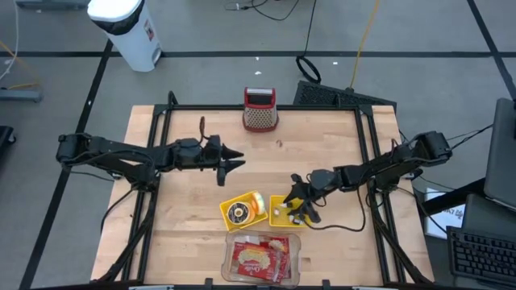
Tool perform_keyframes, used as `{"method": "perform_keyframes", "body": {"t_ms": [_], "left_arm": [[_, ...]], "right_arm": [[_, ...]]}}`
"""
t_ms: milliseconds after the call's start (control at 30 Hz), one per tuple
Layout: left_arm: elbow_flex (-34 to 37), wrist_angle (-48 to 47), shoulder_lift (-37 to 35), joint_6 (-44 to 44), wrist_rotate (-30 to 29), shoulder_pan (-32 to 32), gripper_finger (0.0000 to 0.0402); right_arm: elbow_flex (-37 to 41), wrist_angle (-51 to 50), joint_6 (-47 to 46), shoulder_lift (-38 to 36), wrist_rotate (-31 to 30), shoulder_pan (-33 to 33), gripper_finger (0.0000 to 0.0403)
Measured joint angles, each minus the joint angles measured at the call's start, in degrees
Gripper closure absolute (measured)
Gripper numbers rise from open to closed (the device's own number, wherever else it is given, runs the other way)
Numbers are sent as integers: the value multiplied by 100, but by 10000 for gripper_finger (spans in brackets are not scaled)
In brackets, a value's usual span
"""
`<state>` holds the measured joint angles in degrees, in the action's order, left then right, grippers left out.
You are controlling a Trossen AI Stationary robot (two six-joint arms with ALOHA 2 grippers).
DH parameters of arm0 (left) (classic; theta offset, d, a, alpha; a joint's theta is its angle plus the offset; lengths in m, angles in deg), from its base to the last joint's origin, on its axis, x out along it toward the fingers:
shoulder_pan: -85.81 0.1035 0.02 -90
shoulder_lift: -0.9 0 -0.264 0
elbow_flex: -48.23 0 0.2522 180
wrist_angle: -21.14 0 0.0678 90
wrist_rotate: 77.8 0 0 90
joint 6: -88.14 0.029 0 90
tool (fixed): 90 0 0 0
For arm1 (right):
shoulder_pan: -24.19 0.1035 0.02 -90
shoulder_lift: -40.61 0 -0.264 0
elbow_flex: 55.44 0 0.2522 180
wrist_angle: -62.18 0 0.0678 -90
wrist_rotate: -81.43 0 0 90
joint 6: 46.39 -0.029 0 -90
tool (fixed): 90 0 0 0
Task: Pick & Place Food Item
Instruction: Return to Home Position
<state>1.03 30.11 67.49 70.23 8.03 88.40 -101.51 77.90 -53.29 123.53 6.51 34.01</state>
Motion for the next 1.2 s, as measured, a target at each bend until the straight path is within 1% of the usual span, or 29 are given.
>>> {"method": "perform_keyframes", "body": {"t_ms": [67,133,200,267,333,467,567,600,667,733,833,900,1033,1100,1200], "left_arm": [[0,-53,-16,-186,236,20,254],[2,-170,-298,-112,509,32,254],[-6,-190,-688,291,828,1,254],[-15,-526,-1112,658,957,-52,254],[2,-1093,-1592,856,837,-102,254],[106,-2120,-2498,989,76,-263,254],[571,-2066,-3062,1005,-224,-440,254],[800,-1963,-3241,1025,-248,-490,254],[1265,-1602,-3569,1021,-278,-574,254],[1748,-1399,-3918,909,-287,-645,254],[2337,-946,-4442,805,-301,-776,254],[2630,-843,-4792,849,-413,-870,254],[3050,-880,-5266,855,-825,-1030,254],[3165,-871,-5430,854,-902,-1095,254],[3270,-958,-5538,884,-944,-1189,254]], "right_arm": [[-2,37,-370,-88,6,-7,182],[2,-221,-764,-358,30,-50,175],[-7,-786,-960,-754,148,-142,172],[-1,-1504,-1000,-1259,391,-257,171],[0,-2077,-958,-1821,605,-360,172],[2,-2850,-579,-3125,760,-396,176],[-1,-3506,2,-4110,746,-393,176],[-2,-3778,141,-4404,685,-393,175],[33,-4161,204,-4967,294,-393,174],[226,-3933,217,-5480,-88,-398,172],[661,-3405,228,-6280,-183,-398,173],[924,-3267,150,-6768,-425,-415,175],[1489,-3315,9,-7571,-1222,-417,178],[1763,-3207,13,-7893,-1480,-417,178],[2182,-2909,7,-8190,-1709,-417,176]]}}
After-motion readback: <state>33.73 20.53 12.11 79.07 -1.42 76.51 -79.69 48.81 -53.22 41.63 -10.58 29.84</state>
